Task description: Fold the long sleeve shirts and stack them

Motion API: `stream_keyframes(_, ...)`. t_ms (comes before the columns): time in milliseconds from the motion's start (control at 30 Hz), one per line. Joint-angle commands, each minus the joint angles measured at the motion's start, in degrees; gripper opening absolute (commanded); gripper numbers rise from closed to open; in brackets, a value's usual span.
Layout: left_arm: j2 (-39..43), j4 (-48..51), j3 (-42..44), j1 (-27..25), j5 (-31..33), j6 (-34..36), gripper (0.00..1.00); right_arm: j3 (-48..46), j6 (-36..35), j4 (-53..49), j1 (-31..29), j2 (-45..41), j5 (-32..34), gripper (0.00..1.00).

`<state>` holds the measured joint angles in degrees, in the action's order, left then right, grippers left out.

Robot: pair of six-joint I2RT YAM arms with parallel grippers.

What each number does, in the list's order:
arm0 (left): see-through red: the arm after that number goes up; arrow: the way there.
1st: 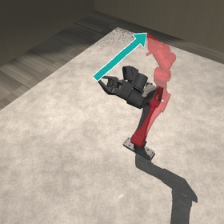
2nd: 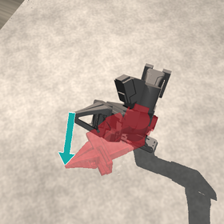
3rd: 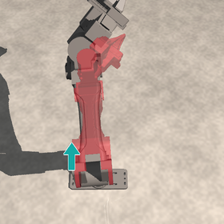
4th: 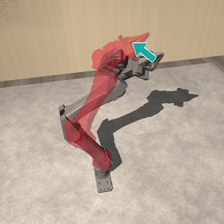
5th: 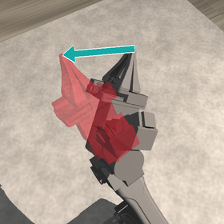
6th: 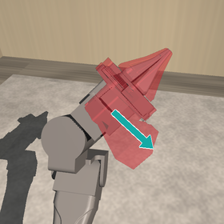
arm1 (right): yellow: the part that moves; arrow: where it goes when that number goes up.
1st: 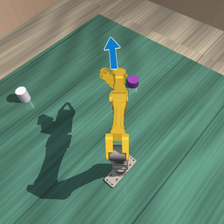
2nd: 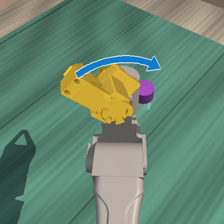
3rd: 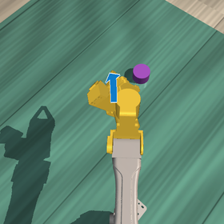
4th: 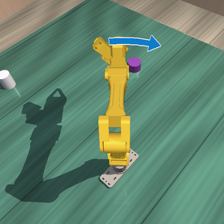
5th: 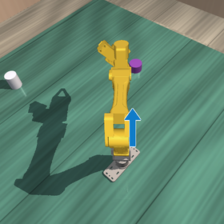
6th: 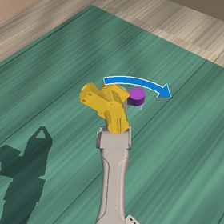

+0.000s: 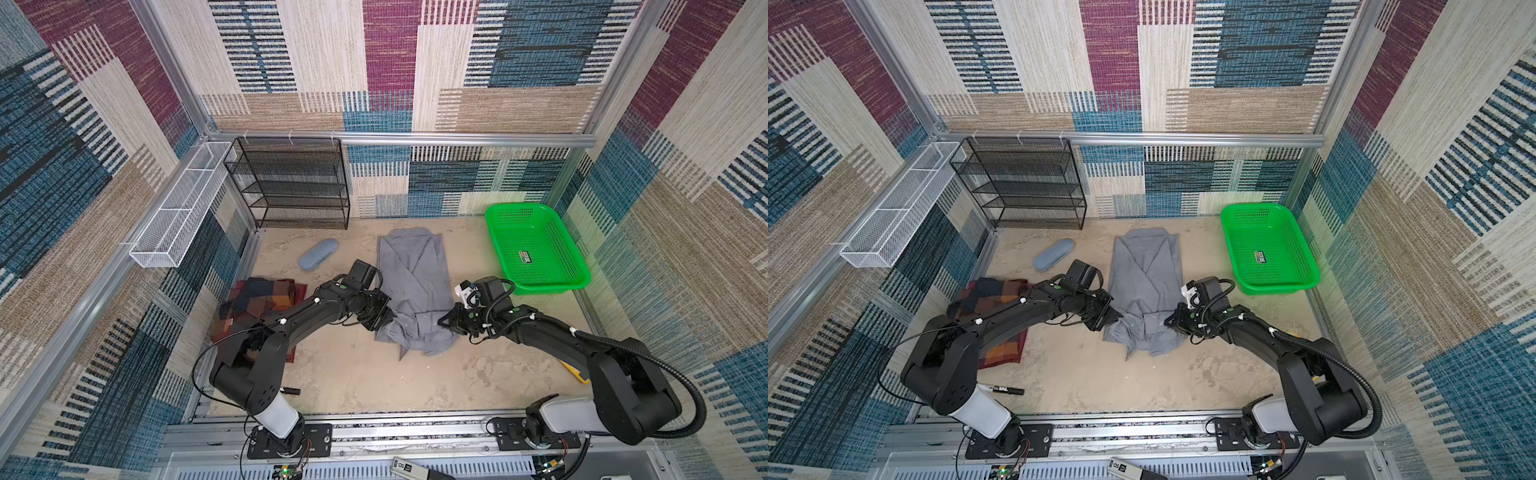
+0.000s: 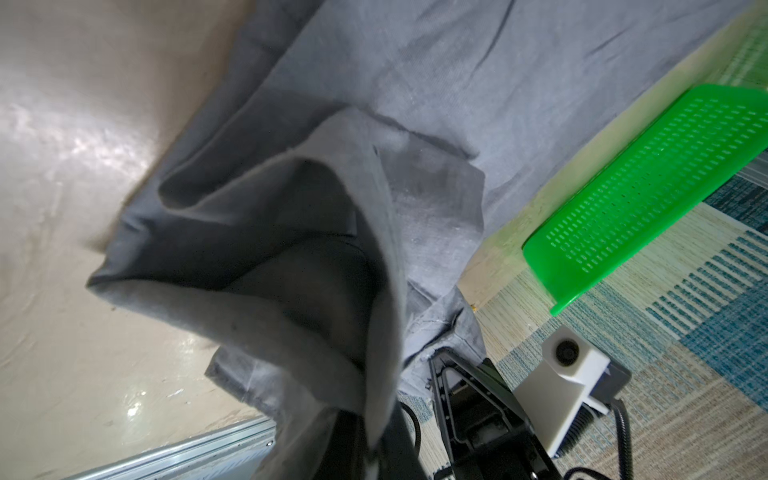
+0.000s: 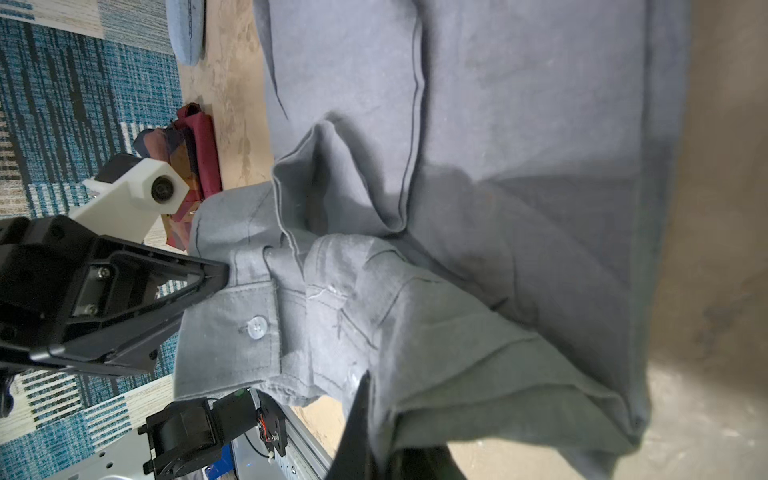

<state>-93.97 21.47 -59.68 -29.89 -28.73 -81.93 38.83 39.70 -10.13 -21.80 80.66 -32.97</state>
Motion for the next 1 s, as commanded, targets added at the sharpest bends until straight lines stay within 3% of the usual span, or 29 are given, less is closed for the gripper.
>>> stream_keyframes(0, -1.7, -1.8, -0.8, 1.1, -1.6, 2.9, 0.00, 1.5, -2.1, 2.9, 1.2, 2.7, -1.7, 0.02)
stream_keyframes(67, -2.8, -1.3, -1.8, 1.7, -1.9, 3.8, 0.02, 2.4, -2.6, 3.3, 1.7, 4.5, -2.3, 0.10)
stream_keyframes(233, -5.0, -0.2, -4.3, 2.8, -2.8, 5.6, 0.20, 4.6, -3.6, 2.9, 2.2, 7.3, -3.2, 0.30)
stream_keyframes(433, -5.7, 2.1, -7.5, 3.8, -4.0, 7.1, 0.49, 7.3, -4.1, 1.5, 2.6, 7.8, -3.3, 0.48)
stream_keyframes(667, -4.6, 3.9, -10.6, 5.5, -6.2, 6.7, 0.53, 11.9, -4.4, -1.1, 3.3, 7.9, -2.7, 0.67)
stream_keyframes(967, -6.3, 4.2, -13.5, 7.9, -8.7, 5.1, 0.54, 16.2, -3.1, -3.8, 3.6, 7.9, -1.2, 0.78)
